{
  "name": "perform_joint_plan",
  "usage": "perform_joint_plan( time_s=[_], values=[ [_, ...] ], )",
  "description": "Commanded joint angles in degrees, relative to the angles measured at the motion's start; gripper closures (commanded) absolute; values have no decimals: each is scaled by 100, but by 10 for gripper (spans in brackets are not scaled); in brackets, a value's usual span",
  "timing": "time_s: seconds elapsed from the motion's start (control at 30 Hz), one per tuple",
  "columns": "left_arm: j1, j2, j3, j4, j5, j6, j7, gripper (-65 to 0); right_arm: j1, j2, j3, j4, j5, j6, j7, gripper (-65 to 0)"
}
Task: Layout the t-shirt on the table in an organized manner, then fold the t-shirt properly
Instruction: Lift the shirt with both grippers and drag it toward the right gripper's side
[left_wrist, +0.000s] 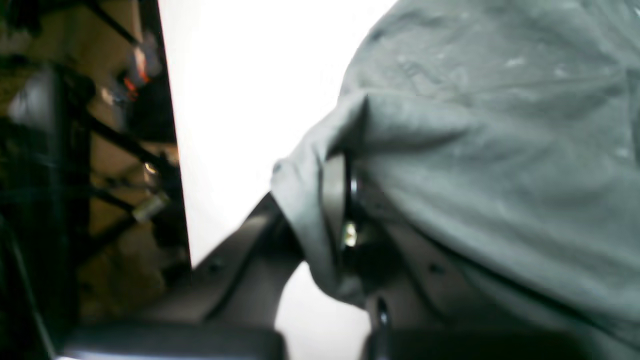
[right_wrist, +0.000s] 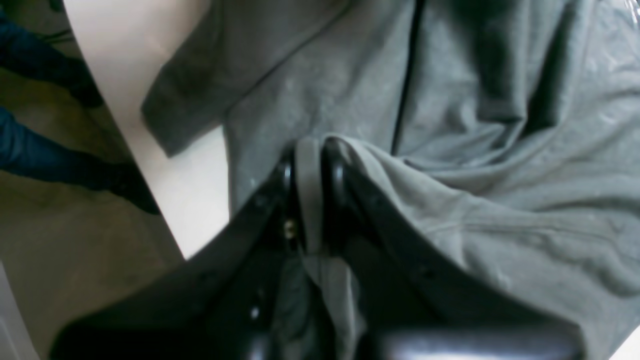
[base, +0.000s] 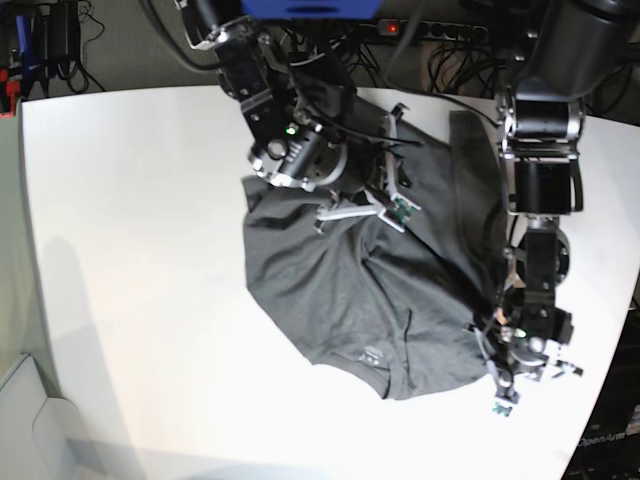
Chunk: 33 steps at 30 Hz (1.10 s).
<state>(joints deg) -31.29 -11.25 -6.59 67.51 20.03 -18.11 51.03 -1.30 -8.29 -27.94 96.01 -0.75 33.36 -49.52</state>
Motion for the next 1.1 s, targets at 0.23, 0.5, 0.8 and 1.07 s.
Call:
perform_joint_plan(
  time_s=[0.23, 0.5, 0.8, 1.07],
  values=[
    [74, 30, -110, 111, 50, 31, -70, -100, 29, -71, 21, 100, 106, 26, 139, -46],
    [294, 92, -145, 331, 14, 31, -70, -432, -15, -71, 21, 276, 106, 26, 130, -184],
    [1041, 153, -154, 2036, -65, 31, 818, -432, -217, 544, -375, 1270, 106, 26, 130, -185],
    [2702, 645, -154, 3768, -205, 31, 1574, -431, -15, 1221, 74, 1322, 106, 26, 174, -185]
  ],
)
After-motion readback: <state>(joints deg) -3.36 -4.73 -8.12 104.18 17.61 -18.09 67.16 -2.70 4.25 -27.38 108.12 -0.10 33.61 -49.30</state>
